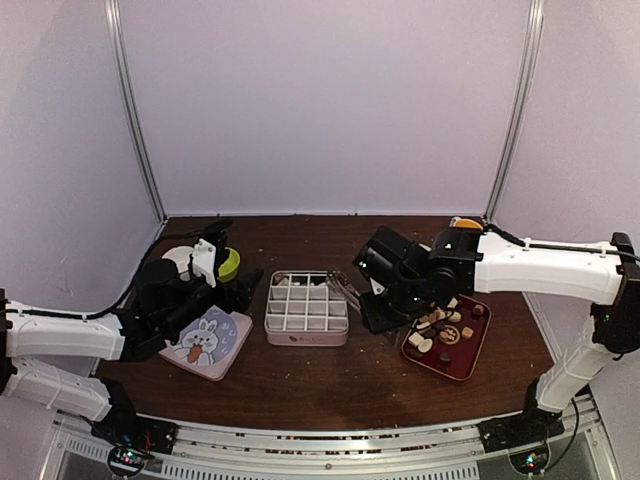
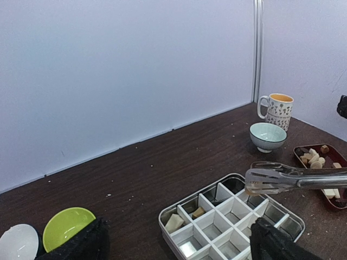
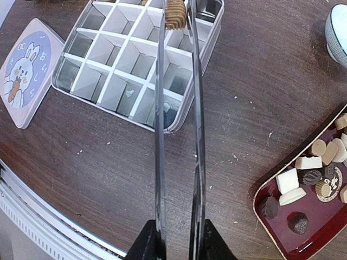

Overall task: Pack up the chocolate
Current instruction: Place the fake chocolate in the empty pocket of the box.

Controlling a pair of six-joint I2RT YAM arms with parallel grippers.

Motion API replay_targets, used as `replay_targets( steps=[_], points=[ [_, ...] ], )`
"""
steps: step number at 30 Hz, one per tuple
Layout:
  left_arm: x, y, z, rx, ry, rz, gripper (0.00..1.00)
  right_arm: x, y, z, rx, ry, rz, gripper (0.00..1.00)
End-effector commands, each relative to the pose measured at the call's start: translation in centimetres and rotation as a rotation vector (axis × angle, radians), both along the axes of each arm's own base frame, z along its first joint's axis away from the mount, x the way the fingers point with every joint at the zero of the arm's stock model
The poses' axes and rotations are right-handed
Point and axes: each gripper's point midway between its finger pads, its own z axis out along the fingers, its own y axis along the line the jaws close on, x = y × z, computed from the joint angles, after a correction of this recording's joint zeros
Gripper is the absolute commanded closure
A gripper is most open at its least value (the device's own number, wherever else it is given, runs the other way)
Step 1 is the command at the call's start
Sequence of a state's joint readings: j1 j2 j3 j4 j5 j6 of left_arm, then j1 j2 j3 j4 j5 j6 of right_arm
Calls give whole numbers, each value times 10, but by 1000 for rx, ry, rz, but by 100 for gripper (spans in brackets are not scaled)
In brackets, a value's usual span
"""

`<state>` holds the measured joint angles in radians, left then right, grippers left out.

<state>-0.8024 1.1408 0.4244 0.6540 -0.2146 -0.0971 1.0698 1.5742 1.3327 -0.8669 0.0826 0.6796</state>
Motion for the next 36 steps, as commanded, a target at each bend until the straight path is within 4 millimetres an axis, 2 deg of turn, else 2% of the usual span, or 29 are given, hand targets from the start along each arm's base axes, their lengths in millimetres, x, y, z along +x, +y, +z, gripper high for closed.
replay_targets(
  steps=[1,15,27,36],
  points=[
    [0,-4,15,-26,-41,-14,8,11,-1,11,-13,-55,-21,77],
    [0,-5,15,-26,-42,-16,8,13,-5,6,-48,-58,-25,74],
    [0,-4,15,-25,-42,-16,8,14,-6,11,-49,-67,-27,73],
    [0,-5,14,-24,-40,-18,8,2,-32,22,-57,-65,-51,73]
  ],
)
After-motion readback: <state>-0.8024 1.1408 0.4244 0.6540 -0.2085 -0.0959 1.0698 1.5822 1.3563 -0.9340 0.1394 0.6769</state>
